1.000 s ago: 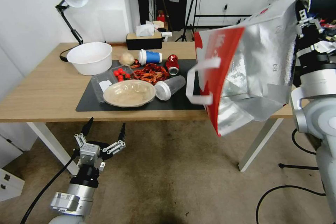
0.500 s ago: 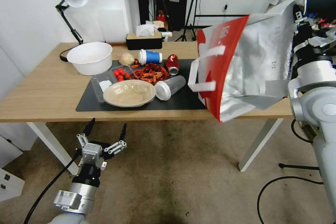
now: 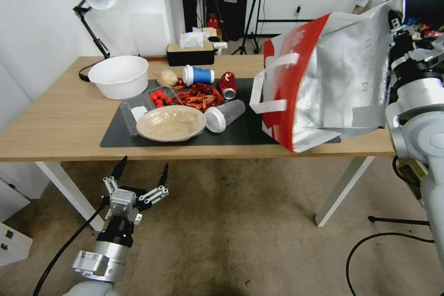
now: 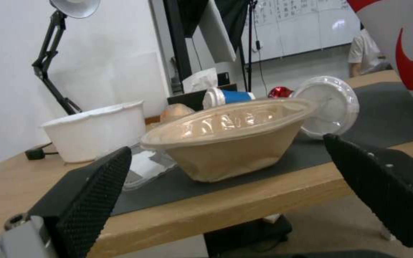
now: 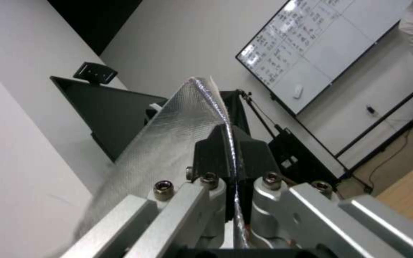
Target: Pick up the food delivery bag from the floor and place it on the table.
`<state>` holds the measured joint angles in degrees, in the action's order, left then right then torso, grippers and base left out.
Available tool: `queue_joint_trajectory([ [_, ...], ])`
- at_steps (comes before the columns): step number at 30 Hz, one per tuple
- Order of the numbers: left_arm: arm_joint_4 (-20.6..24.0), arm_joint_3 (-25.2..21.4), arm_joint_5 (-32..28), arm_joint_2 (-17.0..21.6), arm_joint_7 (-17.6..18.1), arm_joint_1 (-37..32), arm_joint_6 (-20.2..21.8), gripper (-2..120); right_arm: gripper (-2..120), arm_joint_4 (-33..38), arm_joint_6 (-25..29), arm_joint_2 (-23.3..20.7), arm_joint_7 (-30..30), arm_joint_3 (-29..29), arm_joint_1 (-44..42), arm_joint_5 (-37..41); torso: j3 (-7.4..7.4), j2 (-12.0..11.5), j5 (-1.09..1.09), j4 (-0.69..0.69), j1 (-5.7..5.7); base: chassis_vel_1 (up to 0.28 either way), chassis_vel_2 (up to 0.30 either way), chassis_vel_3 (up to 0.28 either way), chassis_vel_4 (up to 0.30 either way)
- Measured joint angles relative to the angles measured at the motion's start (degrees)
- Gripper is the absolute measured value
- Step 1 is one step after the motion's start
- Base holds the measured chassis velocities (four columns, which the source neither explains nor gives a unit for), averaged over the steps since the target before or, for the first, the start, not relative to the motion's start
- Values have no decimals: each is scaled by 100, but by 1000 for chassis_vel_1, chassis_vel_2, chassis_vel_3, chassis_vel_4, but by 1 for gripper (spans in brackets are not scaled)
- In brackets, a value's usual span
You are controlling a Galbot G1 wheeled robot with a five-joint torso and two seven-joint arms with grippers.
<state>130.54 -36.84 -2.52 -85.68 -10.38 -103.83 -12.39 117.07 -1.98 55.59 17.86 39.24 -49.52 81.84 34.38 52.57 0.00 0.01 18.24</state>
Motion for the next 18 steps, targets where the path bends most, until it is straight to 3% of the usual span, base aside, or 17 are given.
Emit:
queue_joint_trajectory([
  [12, 46, 4, -61, 69, 10, 12, 0, 100, 0, -260, -99, -182, 93, -79, 206, -52, 0, 0, 0, 0, 0, 0, 0, 0, 0],
  [18, 47, -4, -112, 97, 0, 57, 1, 100, 24, -426, -149, -183, 142, -191, 361, -113, 0, 0, 0, 0, 0, 0, 0, 0, 0],
])
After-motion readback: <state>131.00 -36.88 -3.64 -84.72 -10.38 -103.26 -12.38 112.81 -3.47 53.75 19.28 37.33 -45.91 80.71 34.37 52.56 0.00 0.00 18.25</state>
